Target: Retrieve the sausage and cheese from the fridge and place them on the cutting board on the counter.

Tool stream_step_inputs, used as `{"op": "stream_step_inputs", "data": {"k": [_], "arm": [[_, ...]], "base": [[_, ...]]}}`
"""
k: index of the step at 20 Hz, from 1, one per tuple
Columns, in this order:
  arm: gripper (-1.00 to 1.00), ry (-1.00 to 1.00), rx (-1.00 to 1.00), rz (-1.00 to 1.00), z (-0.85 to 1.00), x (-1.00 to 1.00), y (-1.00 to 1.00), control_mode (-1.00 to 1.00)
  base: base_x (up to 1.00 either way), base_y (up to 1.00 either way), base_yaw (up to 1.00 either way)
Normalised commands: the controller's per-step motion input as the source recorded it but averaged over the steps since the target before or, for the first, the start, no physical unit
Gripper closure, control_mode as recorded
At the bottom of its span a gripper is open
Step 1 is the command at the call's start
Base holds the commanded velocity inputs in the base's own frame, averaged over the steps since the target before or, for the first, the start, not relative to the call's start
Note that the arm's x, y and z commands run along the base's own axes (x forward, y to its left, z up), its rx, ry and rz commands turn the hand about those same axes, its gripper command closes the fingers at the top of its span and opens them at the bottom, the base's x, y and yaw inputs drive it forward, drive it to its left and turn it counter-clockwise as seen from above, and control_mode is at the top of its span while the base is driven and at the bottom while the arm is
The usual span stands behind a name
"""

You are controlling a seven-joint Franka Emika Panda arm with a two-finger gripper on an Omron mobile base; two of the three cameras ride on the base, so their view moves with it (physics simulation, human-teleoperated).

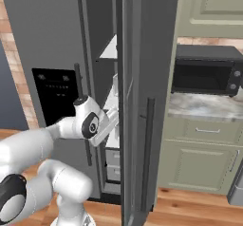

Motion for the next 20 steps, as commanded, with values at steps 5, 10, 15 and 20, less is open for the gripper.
{"op": "stream_step_inputs", "data": {"k": [5,10,15,20], "arm": [[-1.00,0.00,0.00,-0.11,0.00,-0.01,-0.75,-1.00],[-1.00,0.01,0.00,-0.11,0.00,0.00,-0.72,-1.00],[-1.00,-0.01,0.02,-0.02,0.00,0.04,-0.47,-1.00],[-1.00,-0.03,0.06,0.00,0.08,0.06,-0.25,-1.00]], "base": [[0.00,0.00,0.00],[0.00,0.00,0.00],[0.00,0.00,0.00],[0.00,0.00,0.00]]}}
